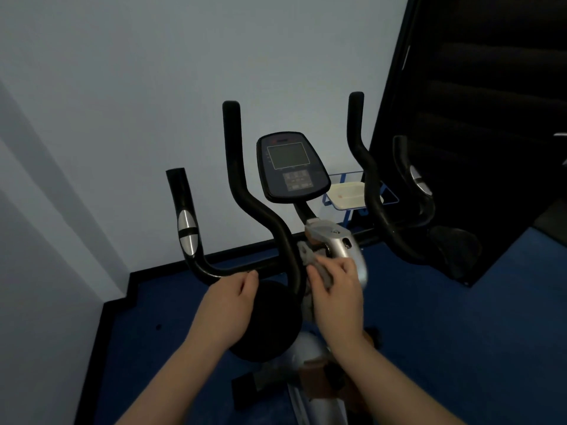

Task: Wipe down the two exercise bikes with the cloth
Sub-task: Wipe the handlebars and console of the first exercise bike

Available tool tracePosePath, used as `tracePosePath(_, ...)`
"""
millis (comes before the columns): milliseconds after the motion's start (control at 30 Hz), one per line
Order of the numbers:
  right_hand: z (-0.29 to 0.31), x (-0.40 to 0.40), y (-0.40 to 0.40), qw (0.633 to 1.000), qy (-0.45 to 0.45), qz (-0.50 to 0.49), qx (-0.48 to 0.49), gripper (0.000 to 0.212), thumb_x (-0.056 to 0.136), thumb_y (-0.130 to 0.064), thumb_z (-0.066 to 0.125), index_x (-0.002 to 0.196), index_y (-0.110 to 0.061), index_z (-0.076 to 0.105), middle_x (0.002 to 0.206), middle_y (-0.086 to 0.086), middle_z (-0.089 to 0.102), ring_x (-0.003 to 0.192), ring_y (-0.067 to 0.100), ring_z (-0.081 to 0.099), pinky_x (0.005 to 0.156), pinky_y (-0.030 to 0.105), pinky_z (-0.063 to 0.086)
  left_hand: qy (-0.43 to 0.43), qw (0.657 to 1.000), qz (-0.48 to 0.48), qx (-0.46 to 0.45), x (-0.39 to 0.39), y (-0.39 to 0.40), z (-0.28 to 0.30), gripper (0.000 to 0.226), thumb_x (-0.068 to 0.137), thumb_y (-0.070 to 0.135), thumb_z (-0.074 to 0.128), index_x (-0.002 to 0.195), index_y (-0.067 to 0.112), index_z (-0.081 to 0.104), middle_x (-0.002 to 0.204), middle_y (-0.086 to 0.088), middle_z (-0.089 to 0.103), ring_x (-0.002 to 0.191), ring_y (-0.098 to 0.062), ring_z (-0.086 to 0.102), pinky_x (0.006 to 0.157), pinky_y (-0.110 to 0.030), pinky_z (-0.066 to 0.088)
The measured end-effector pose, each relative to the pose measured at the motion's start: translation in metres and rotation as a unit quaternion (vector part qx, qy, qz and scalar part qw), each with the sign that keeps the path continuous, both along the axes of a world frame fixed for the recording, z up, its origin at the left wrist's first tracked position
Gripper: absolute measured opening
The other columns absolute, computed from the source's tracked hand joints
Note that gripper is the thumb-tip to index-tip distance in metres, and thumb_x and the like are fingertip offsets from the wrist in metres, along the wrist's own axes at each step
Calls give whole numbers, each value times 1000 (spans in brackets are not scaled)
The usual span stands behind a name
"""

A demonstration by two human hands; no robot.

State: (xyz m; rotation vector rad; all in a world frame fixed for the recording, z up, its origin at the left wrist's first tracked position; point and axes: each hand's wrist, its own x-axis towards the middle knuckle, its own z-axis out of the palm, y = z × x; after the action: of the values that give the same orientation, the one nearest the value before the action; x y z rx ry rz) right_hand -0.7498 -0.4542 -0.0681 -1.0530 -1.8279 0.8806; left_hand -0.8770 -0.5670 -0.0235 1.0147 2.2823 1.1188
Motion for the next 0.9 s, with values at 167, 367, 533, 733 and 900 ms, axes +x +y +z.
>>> tracePosePath(167,21,-6,0,990,137,-43,-10,31,87,-18,71,111,-24,54,111,-10,51,100,-1,53,78,7,44,0,1000,-3,3,0,0,-1,48,101,37,40,58,16,41,54,4,44,46,-4,39,48,-23,30)
tracePosePath(367,40,-20,28,976,-171,-34,128,23,99,-43,47,101,-27,64,109,-9,59,93,12,55,67,29,38,1,1000,-4,-1,0,-1,0,48,102,37,40,59,15,42,55,3,45,49,-7,42,50,-26,31)
tracePosePath(533,50,6,44,931,-282,79,218,29,100,-36,46,121,-34,65,117,-18,64,115,11,42,82,30,18,1,1000,-8,3,-1,-1,-2,48,102,37,40,60,14,44,56,2,46,49,-8,43,51,-27,32)
tracePosePath(733,82,16,94,839,-345,387,165,64,81,-34,76,138,-39,48,148,-16,34,134,3,24,114,27,17,25,1000,-12,-7,-2,1,-4,47,102,36,38,63,11,47,57,1,48,51,-7,44,49,-22,31)
tracePosePath(900,61,-3,113,800,-404,409,170,94,61,-37,88,137,-40,33,135,-12,46,130,12,35,110,32,34,12,1000,-5,-8,-3,1,-5,47,102,35,40,61,13,43,56,2,46,47,-4,41,47,-20,30)
